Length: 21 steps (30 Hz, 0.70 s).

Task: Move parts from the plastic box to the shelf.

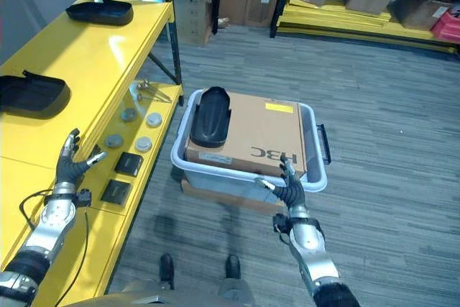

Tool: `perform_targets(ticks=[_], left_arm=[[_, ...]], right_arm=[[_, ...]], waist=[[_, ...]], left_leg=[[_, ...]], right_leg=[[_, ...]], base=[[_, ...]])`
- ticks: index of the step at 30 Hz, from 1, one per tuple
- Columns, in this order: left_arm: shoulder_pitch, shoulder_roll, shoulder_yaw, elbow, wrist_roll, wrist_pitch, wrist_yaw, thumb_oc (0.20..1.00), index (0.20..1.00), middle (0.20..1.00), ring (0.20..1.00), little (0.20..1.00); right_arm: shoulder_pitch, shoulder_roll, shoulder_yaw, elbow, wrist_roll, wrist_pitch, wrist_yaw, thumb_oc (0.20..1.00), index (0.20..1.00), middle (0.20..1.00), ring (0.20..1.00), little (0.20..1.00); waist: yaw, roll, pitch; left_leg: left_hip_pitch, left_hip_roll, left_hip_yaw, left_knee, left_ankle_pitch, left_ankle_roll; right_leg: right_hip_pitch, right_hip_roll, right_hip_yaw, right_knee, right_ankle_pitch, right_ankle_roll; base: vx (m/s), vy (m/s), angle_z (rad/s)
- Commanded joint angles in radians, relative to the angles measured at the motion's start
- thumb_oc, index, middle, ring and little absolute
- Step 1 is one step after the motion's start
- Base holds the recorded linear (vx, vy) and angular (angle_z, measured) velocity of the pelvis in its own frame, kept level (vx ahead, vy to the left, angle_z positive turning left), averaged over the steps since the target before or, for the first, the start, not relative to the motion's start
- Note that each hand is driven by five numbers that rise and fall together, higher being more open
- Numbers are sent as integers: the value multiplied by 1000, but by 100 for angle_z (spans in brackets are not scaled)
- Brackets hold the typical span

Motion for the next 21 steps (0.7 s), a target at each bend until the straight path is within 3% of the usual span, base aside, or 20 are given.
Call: perform_targets(ticks=[1,5,6,9,11,15,20,21], left_arm=[[-28,-120,-215,334,35,133,-124,1000,1000,1000,1000,1000],[-66,-101,-232,254,-54,32,-130,1000,1000,1000,1000,1000],[-77,-66,-245,113,-58,-7,-124,1000,1000,1000,1000,1000],[-89,-35,-251,-10,-38,-30,-121,1000,1000,1000,1000,1000],[-100,-16,-254,-100,-43,-85,-104,1000,1000,1000,1000,1000],[-166,34,-208,-494,-74,-115,-131,1000,1000,1000,1000,1000],[-245,32,-208,-663,-106,-123,-194,1000,1000,1000,1000,1000],[-264,28,-216,-679,-118,-96,-227,1000,1000,1000,1000,1000]], right_arm=[[-371,-88,-9,60,-34,55,-132,1000,1000,1000,1000,1000],[-549,-133,40,132,34,141,-182,1000,1000,1000,1000,1000],[-580,-148,36,156,49,163,-206,1000,1000,1000,1000,1000],[-595,-153,31,193,55,154,-210,1000,1000,1000,1000,1000],[-603,-152,33,210,63,148,-223,1000,1000,1000,1000,1000],[-590,-128,12,228,27,172,-269,1000,1000,1000,1000,1000],[-612,-117,14,266,-1,169,-287,1000,1000,1000,1000,1000],[-626,-115,16,278,-8,165,-292,1000,1000,1000,1000,1000]], waist=[[-13,18,154],[20,21,191],[41,30,207],[58,33,218],[68,35,224],[97,52,234],[97,59,234],[95,60,234]], left_leg=[[3,24,-55,68,-104,17],[-31,27,-76,73,-93,9],[-49,25,-100,76,-87,5],[-62,25,-119,81,-84,0],[-69,25,-131,82,-82,-2],[-78,22,-172,65,-65,-6],[-72,20,-186,43,-55,-7],[-72,20,-186,41,-55,-8]], right_leg=[[-27,0,-20,14,24,7],[-45,-1,-29,11,26,2],[-51,0,-40,11,25,-6],[-55,-3,-55,13,25,-9],[-54,-5,-64,13,25,-11],[-45,-15,-108,14,19,-16],[-44,-22,-124,16,19,-12],[-46,-23,-123,18,20,-12]], base=[[-69,-40,-19],[-34,-38,3],[-5,-39,11],[8,-53,14],[34,-51,40],[51,-39,17],[36,-4,21],[0,0,0]])
